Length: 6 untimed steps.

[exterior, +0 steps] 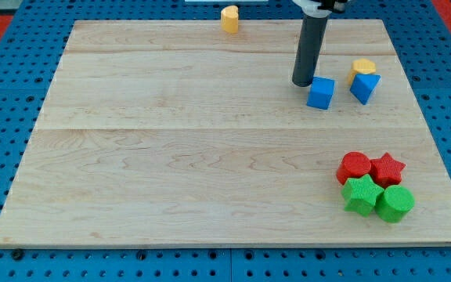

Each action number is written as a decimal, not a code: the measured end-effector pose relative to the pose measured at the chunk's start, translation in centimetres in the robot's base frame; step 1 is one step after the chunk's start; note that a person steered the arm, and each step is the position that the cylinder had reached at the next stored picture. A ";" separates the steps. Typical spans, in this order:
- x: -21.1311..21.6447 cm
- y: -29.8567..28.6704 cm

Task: Move the blue cube into the blue triangle

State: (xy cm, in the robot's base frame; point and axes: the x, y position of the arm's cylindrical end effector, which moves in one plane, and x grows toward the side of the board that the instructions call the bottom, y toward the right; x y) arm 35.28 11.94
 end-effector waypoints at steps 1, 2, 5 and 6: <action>2.5 -2.8; 3.7 0.1; 3.9 4.5; 3.9 -0.3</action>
